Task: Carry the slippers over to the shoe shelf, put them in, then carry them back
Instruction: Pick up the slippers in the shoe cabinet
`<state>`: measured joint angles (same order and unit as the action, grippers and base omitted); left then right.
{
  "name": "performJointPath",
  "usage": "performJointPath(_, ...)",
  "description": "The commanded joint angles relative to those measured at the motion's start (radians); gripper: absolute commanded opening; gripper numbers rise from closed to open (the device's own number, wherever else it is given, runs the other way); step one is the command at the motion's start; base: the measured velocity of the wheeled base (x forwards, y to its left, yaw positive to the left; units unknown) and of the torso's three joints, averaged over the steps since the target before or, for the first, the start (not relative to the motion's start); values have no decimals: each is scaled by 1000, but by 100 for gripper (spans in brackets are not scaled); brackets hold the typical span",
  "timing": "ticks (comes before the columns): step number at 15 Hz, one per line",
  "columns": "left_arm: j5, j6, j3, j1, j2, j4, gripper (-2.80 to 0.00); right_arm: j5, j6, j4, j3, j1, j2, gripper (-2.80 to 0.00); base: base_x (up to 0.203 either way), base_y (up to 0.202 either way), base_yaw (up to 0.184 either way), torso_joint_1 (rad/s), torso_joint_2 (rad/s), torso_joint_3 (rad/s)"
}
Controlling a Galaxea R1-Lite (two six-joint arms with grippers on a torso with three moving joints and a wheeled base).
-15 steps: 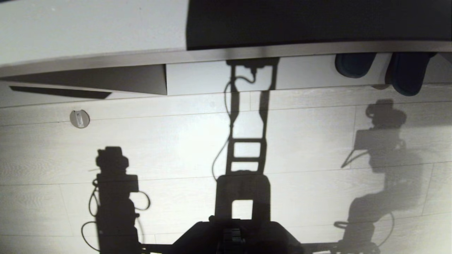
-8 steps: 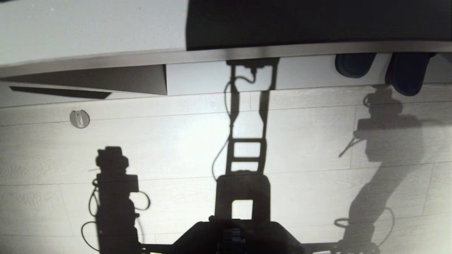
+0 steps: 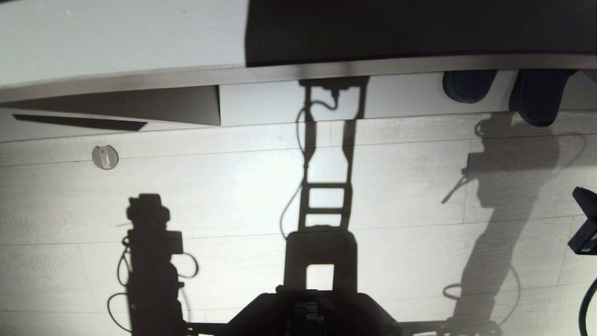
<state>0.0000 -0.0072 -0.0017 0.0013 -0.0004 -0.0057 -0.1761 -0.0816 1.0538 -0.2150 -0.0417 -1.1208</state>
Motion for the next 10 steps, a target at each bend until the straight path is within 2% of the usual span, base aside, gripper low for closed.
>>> performJointPath(1, 0, 0, 0, 0, 0, 0, -280, 0, -4, 124, -16, -1, -141, -280, 0, 0, 0, 0, 0, 0)
performJointPath(3, 0, 0, 0, 0, 0, 0, -280, 2, -6, 174, -25, -1, -173, -280, 0, 0, 0, 0, 0, 0)
performJointPath(4, 0, 0, 0, 0, 0, 0, -280, 4, -7, 207, -32, -1, -191, 0, 0, 0, 0, 0, 0, 0)
performJointPath(10, 0, 0, 0, 0, 0, 0, -280, 21, -21, 344, -97, 2, -282, 0, 0, 0, 0, 0, 0, 0)
